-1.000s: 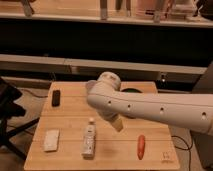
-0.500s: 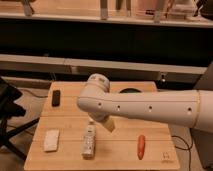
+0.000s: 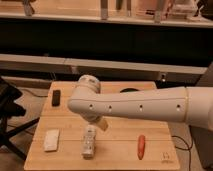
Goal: Wipe the white sponge on the table
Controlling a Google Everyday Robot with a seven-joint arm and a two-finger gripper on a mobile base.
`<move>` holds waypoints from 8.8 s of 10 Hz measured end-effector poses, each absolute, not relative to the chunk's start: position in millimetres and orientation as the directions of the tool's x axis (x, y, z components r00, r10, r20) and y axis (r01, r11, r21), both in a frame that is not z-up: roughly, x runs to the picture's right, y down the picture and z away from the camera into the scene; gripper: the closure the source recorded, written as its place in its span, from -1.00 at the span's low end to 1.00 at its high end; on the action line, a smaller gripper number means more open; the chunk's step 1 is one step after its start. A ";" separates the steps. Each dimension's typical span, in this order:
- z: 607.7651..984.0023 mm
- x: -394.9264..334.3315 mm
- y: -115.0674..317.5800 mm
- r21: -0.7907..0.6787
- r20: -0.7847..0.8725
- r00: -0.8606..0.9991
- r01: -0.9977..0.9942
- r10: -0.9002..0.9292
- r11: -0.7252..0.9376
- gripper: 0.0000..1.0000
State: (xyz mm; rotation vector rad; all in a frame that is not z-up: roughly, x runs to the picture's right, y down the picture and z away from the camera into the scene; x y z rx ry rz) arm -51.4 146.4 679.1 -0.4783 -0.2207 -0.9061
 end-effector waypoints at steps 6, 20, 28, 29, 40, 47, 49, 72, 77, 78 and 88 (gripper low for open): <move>672.5 -86.2 150.1 -0.250 0.408 0.494 0.869 -0.768 0.427 -0.60; 670.5 -156.4 188.1 -0.197 0.469 0.297 0.953 -0.832 0.229 -0.60; 686.3 -175.0 228.7 -0.184 0.508 0.252 0.966 -0.824 0.182 -0.60; 689.5 -178.1 231.0 -0.181 0.509 0.247 0.967 -0.824 0.178 -0.60; 724.6 -208.0 270.3 -0.177 0.518 0.216 0.974 -0.828 0.143 -0.60; 758.3 -214.7 277.9 -0.197 0.522 0.225 0.970 -0.823 0.140 -0.60; 763.4 -215.8 277.7 -0.201 0.522 0.225 0.970 -0.823 0.138 -0.60; 798.2 -182.3 275.3 -0.225 0.540 0.291 0.954 -0.790 0.198 0.98; 802.9 -170.8 269.9 -0.233 0.531 0.310 0.948 -0.788 0.216 0.98; 802.8 -171.2 270.0 -0.233 0.532 0.310 0.948 -0.788 0.215 0.98; 813.7 -142.0 257.8 -0.262 0.517 0.377 0.924 -0.769 0.277 0.98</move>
